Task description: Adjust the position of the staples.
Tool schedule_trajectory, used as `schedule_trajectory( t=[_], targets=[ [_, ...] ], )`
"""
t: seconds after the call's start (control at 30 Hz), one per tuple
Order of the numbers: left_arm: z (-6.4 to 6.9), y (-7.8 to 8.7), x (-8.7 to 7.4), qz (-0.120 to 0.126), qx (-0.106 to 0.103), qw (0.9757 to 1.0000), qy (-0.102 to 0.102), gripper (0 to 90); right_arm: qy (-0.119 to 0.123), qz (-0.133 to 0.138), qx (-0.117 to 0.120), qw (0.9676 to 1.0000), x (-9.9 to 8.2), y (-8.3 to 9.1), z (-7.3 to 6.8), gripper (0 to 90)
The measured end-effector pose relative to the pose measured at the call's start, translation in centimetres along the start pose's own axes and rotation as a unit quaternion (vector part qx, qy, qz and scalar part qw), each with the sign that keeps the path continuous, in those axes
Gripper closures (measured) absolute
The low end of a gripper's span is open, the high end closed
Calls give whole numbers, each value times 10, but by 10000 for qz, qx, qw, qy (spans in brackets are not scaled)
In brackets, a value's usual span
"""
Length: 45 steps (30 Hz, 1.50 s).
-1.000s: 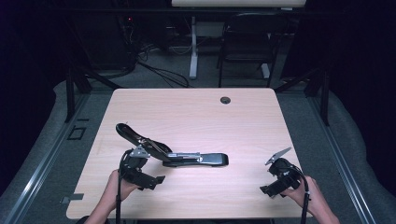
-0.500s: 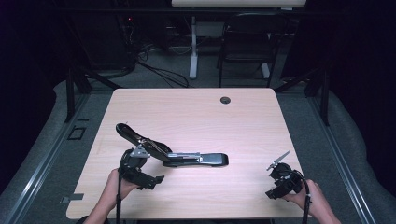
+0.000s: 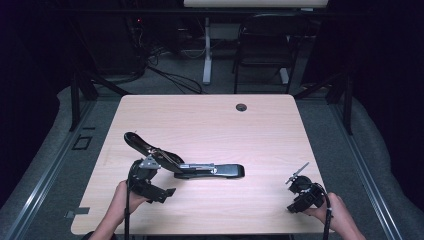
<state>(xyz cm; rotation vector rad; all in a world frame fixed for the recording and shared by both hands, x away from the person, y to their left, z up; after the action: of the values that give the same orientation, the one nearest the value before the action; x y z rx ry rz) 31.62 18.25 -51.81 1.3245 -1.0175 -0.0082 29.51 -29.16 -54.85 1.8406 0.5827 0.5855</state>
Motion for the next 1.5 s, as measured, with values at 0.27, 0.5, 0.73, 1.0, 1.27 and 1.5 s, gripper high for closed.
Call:
schedule_trajectory(
  t=[0.27, 0.5, 0.73, 1.0, 1.27, 1.5],
  targets=[
    [0, 0, 0, 20, 40, 10000, 14, 1, -97, 482, 38, 9988, 3, 3, -1, 569],
    [-3, 1, 1, 61, 89, 9999, 60, 1, -28, 593, -40, 9982, 15, 6, 3, 570],
    [-3, 1, 1, 51, 103, 9999, 71, 1, -50, 819, -52, 9966, 27, 4, 3, 570],
    [-4, 0, 1, 63, 119, 9999, 65, 1, 31, 909, -87, 9958, 41, 3, 0, 570],
    [-4, -1, 2, 63, 192, 9998, 86, 1, 146, 1007, -119, 9947, 57, 2, -6, 570],
    [-4, -1, 2, 46, 186, 9998, 79, 1, 167, 1174, -127, 9929, 72, -2, -10, 570]
  ],
)
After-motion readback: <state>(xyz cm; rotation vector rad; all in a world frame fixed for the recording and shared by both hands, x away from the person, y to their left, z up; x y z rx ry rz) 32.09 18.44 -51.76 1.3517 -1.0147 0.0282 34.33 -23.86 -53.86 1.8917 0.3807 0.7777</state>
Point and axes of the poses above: each handheld gripper's, and its own axes: y roughly backward along the jaws, x roughly out of its top, z roughly to its right, the point moved 1 cm from there along -y, roughly forward along the jaws, and after that the axes turned 15 degrees about x, right-handed, at the moved point
